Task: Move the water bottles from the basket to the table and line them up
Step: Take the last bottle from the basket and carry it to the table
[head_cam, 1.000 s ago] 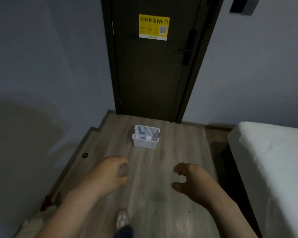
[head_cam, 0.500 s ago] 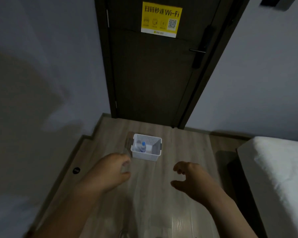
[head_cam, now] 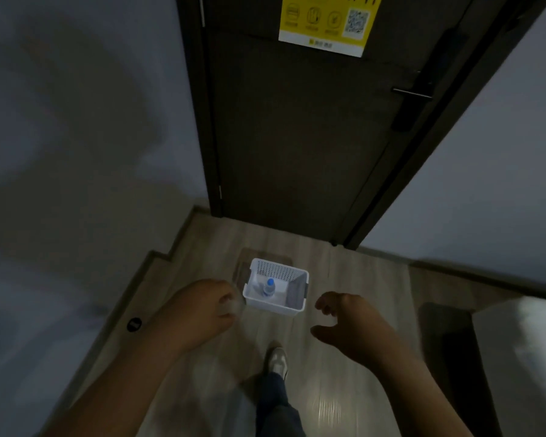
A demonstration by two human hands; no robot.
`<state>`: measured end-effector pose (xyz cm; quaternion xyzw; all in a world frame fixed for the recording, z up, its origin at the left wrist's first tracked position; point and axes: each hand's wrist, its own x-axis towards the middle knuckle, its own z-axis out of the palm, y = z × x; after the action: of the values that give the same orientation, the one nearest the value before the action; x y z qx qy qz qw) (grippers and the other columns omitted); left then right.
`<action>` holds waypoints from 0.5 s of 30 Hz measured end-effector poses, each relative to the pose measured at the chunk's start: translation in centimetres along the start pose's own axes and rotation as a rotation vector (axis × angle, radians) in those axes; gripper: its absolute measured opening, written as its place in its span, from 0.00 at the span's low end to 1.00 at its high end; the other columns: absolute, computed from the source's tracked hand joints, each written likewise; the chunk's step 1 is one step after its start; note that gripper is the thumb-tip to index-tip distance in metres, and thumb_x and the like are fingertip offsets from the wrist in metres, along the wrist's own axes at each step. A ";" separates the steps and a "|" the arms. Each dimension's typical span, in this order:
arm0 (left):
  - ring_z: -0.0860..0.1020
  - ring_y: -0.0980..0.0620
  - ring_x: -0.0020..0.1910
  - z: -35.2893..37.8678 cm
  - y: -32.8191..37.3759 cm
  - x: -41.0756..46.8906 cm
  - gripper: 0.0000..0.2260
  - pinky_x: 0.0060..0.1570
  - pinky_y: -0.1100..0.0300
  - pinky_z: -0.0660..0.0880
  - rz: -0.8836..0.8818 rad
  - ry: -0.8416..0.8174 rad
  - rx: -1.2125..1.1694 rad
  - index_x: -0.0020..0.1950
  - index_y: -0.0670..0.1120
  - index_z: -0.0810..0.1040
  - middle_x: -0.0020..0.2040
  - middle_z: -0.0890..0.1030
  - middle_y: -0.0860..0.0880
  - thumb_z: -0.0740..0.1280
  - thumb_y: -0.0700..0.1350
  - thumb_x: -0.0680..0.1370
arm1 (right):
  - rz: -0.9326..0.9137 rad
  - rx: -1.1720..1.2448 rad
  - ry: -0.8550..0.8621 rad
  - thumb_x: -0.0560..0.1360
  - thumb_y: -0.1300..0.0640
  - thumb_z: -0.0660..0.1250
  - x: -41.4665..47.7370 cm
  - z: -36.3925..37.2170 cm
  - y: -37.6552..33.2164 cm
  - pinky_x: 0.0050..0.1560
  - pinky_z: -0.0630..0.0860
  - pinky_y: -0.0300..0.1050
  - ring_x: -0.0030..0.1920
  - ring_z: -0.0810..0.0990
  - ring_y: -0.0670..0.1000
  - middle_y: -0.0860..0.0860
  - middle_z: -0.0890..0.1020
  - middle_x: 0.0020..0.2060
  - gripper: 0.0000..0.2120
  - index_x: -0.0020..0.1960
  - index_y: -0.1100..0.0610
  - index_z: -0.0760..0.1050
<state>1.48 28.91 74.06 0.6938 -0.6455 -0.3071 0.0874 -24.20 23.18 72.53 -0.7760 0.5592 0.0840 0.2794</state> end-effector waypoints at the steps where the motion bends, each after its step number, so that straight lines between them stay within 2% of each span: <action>1: 0.76 0.54 0.54 -0.3 0.2 1.5 0.12 0.54 0.63 0.71 -0.018 0.001 -0.006 0.58 0.45 0.77 0.56 0.79 0.50 0.68 0.47 0.76 | -0.010 -0.005 -0.010 0.72 0.46 0.70 1.8 -0.8 0.5 0.46 0.68 0.31 0.50 0.73 0.41 0.46 0.77 0.59 0.21 0.63 0.45 0.71; 6: 0.76 0.54 0.51 -1.4 1.7 9.2 0.11 0.55 0.60 0.73 -0.092 -0.027 -0.027 0.55 0.45 0.77 0.53 0.79 0.49 0.67 0.48 0.76 | -0.037 -0.002 -0.066 0.73 0.48 0.70 10.1 -5.4 2.8 0.50 0.70 0.31 0.58 0.76 0.45 0.48 0.77 0.62 0.20 0.64 0.49 0.71; 10: 0.77 0.50 0.55 -1.2 2.1 14.6 0.14 0.58 0.58 0.72 -0.121 0.064 -0.069 0.60 0.42 0.76 0.57 0.79 0.46 0.67 0.45 0.76 | -0.069 -0.021 -0.081 0.75 0.50 0.68 16.2 -7.6 4.2 0.56 0.71 0.36 0.59 0.76 0.47 0.50 0.77 0.62 0.22 0.67 0.51 0.70; 12: 0.77 0.48 0.56 -0.9 1.6 17.1 0.15 0.59 0.56 0.73 -0.152 0.093 -0.077 0.61 0.42 0.76 0.58 0.79 0.45 0.68 0.45 0.76 | -0.083 -0.024 -0.094 0.75 0.50 0.68 18.8 -7.6 4.8 0.54 0.70 0.34 0.59 0.76 0.46 0.50 0.77 0.62 0.22 0.67 0.52 0.70; 15: 0.77 0.47 0.56 0.3 -0.3 20.6 0.14 0.59 0.56 0.72 -0.228 -0.009 -0.107 0.61 0.40 0.75 0.58 0.78 0.44 0.66 0.45 0.77 | -0.079 -0.008 -0.156 0.75 0.51 0.68 22.7 -6.8 5.7 0.51 0.69 0.31 0.58 0.77 0.45 0.50 0.78 0.61 0.20 0.66 0.53 0.71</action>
<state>1.10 9.43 67.24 0.7555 -0.5458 -0.3520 0.0859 -22.49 -0.29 66.21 -0.7897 0.5043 0.1355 0.3220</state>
